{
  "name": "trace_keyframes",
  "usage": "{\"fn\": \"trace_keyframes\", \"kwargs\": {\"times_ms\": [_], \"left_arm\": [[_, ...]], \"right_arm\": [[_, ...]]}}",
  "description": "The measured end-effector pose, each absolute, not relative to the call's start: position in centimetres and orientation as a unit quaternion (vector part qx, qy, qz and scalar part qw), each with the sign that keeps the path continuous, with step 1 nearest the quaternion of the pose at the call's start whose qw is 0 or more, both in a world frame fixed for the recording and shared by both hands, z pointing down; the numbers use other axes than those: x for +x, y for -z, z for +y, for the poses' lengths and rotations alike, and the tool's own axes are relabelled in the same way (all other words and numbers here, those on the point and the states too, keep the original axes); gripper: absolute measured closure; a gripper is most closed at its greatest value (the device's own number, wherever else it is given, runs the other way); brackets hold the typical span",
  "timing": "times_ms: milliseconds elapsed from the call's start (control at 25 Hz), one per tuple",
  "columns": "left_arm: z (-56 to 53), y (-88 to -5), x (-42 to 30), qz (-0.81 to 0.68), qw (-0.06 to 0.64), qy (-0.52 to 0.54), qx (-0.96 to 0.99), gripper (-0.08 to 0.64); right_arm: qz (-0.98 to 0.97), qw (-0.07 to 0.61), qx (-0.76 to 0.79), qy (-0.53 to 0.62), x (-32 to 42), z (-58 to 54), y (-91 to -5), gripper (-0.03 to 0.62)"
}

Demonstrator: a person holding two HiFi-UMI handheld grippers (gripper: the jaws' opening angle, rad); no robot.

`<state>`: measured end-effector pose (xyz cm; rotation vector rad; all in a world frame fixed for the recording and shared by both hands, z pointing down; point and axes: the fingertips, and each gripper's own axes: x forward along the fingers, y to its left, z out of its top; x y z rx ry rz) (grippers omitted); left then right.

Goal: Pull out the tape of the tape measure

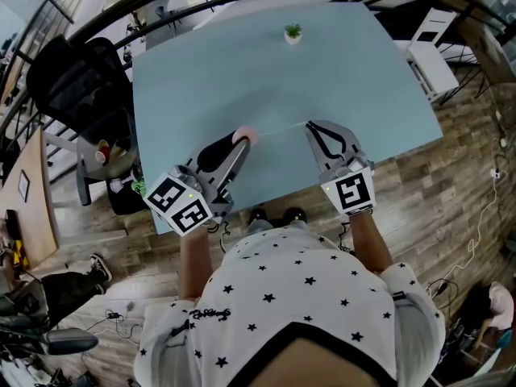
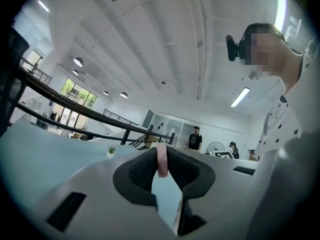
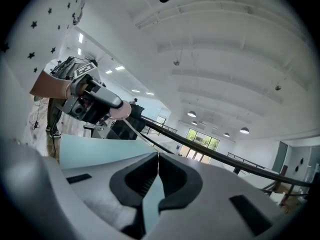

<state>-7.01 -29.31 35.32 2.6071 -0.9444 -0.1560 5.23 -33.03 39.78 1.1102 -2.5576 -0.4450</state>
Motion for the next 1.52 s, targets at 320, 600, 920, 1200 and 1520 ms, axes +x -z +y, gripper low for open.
{"fn": "trace_keyframes", "kwargs": {"times_ms": [320, 600, 920, 1200, 1520], "left_arm": [[-29.7, -35.2, -8.0, -0.347, 0.173, 0.055, 0.920, 0.472], [-29.9, -35.2, -8.8, -0.348, 0.181, 0.068, 0.918, 0.472], [-30.0, -35.7, -9.6, -0.365, 0.172, 0.053, 0.914, 0.472], [-30.2, -36.2, -10.4, -0.378, 0.168, 0.048, 0.909, 0.472], [-30.3, -36.8, -10.6, -0.391, 0.157, 0.035, 0.906, 0.472]], "right_arm": [[-0.880, 0.160, 0.422, 0.148, 7.6, -34.2, -39.4, 0.589], [-0.867, 0.158, 0.451, 0.142, 9.5, -35.1, -38.9, 0.589], [-0.853, 0.143, 0.488, 0.120, 12.2, -35.6, -38.4, 0.589], [-0.853, 0.107, 0.499, 0.109, 13.2, -35.6, -36.8, 0.589], [-0.867, 0.065, 0.483, 0.104, 12.4, -34.7, -34.6, 0.589]]}}
